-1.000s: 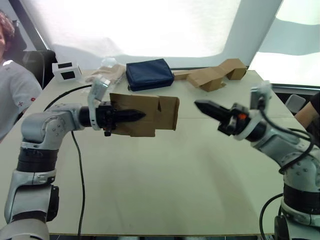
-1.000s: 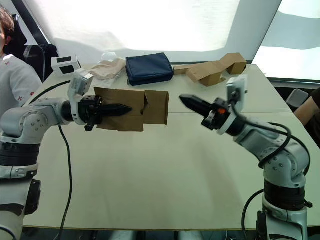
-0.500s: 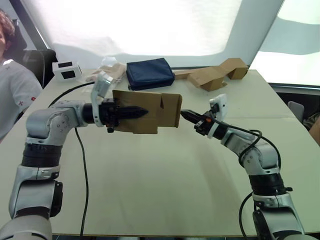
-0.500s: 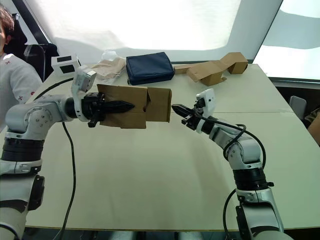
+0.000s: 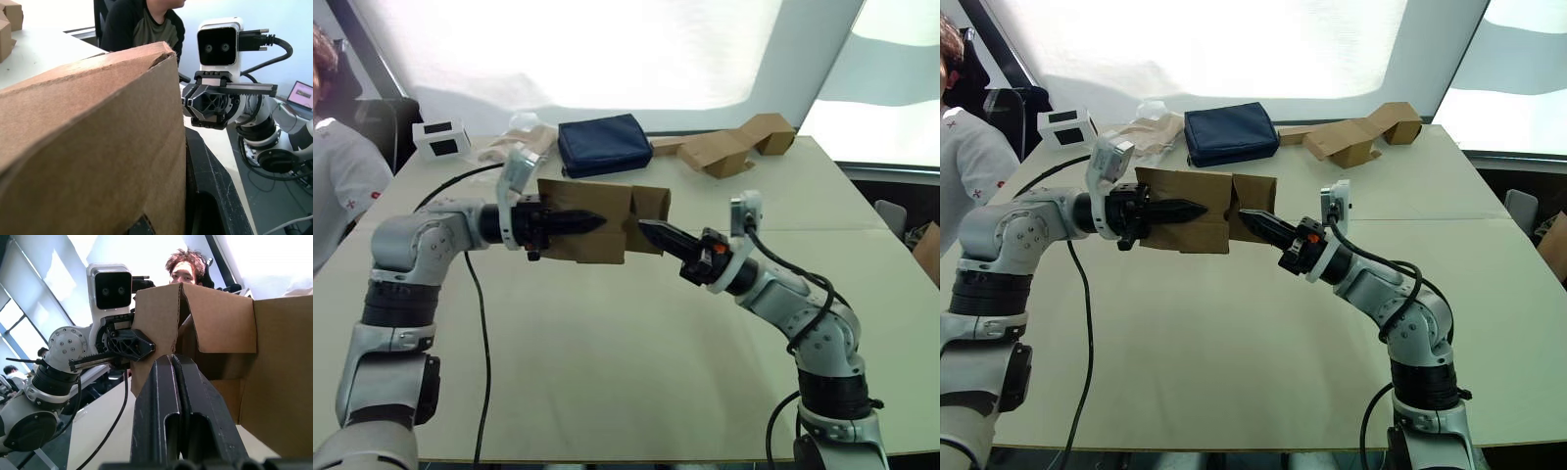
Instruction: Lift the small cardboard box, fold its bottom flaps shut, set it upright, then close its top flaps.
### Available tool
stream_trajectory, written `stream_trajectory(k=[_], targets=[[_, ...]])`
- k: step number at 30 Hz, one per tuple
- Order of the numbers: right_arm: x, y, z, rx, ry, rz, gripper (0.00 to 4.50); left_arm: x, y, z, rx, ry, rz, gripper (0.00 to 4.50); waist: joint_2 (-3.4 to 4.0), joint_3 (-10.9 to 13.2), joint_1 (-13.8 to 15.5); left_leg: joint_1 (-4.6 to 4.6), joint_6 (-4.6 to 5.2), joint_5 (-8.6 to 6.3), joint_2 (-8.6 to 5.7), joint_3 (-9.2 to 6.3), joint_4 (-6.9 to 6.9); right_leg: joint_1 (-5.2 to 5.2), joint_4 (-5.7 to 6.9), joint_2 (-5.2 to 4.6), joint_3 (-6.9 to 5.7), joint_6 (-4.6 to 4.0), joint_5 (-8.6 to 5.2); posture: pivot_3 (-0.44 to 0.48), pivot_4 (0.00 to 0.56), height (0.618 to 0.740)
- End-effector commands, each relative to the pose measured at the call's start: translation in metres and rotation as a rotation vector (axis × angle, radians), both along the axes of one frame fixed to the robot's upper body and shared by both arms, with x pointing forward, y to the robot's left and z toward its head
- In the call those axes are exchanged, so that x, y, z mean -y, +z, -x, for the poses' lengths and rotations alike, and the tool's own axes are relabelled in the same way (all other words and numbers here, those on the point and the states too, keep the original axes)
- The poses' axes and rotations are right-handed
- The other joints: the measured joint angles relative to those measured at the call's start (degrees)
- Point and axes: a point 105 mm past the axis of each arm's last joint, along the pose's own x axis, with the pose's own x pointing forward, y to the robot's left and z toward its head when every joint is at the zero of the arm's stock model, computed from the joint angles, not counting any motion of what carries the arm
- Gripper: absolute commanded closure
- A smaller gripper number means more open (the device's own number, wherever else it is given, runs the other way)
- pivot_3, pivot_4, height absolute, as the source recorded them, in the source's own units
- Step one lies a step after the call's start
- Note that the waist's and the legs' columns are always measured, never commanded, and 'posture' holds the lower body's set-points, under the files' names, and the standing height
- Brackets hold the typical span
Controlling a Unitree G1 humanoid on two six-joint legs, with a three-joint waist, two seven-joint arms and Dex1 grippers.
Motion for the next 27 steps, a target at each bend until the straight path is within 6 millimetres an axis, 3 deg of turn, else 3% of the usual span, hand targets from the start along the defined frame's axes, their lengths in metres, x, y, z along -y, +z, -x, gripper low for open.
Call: stream_trajectory(k=[1,3,5,7,10,14,17,21,27], targets=[[0.002,0.011,0.006,0.028,0.003,-0.049,2.84,0.001,0.015,0.005,0.064,-0.012,0.01,4.5,0.0,0.0,0.0,0.0,0.0,0.0,0.0,0.0,0.0,0.0,0.0,0.0,0.0,0.0,0.0,0.0,0.15,0.74],[0.018,0.021,0.005,0.027,-0.019,-0.102,2.08,0.0,0.016,0.005,0.065,-0.008,0.009,4.5,0.0,0.0,0.0,0.0,0.0,0.0,0.0,0.0,0.0,0.0,0.0,0.0,0.0,0.0,0.0,0.0,0.15,0.74],[0.041,0.034,0.001,0.032,-0.068,-0.174,2.08,-0.001,0.017,0.005,0.064,-0.005,0.008,4.5,0.01,0.0,0.2,-0.01,0.0,0.0,0.0,0.0,0.0,0.0,-0.01,0.0,0.0,0.0,0.0,0.0,0.15,0.74],[0.072,0.036,-0.018,0.015,-0.217,-0.211,2.08,-0.001,0.017,0.005,0.062,-0.005,0.009,4.5,0.01,0.0,0.1,-0.01,0.0,0.0,-0.02,0.0,0.0,0.03,-0.04,-0.05,-0.01,0.0,0.0,0.0,0.15,0.74],[0.088,0.022,-0.041,-0.025,-0.365,-0.167,2.81,-0.001,0.017,0.005,0.063,-0.006,0.01,4.5,0.01,0.0,-0.1,0.01,0.0,0.0,-0.01,0.02,0.0,0.02,-0.01,-0.01,0.01,0.0,0.0,0.0,0.15,0.74],[0.077,-0.007,-0.066,-0.071,-0.459,-0.02,4.48,0.0,0.018,0.005,0.066,-0.012,0.012,4.5,0.02,0.0,-0.4,0.01,0.0,0.0,0.01,0.03,-0.03,-0.03,-0.01,0.06,0.03,0.0,0.0,0.0,0.15,0.74],[0.058,-0.025,-0.08,-0.099,-0.485,0.088,4.48,0.001,0.019,0.006,0.068,-0.016,0.014,4.5,0.04,0.0,-0.5,0.02,0.0,0.0,0.03,0.05,-0.03,-0.06,0.04,0.12,0.06,0.0,0.0,0.0,0.15,0.74],[0.03,-0.027,-0.075,-0.082,-0.395,0.097,4.48,0.001,0.019,0.006,0.071,-0.016,0.013,4.5,0.06,0.0,-0.2,-0.01,-0.01,0.01,0.06,0.04,-0.03,-0.09,0.04,0.12,0.06,-0.01,0.0,0.0,0.15,0.74],[0.0,-0.002,-0.026,-0.018,-0.107,-0.045,4.48,-0.001,0.018,0.006,0.071,-0.002,0.009,4.5,0.06,0.0,0.1,-0.1,-0.01,0.01,0.02,0.01,-0.02,-0.09,-0.01,0.02,0.03,0.0,0.0,0.0,0.15,0.74]])
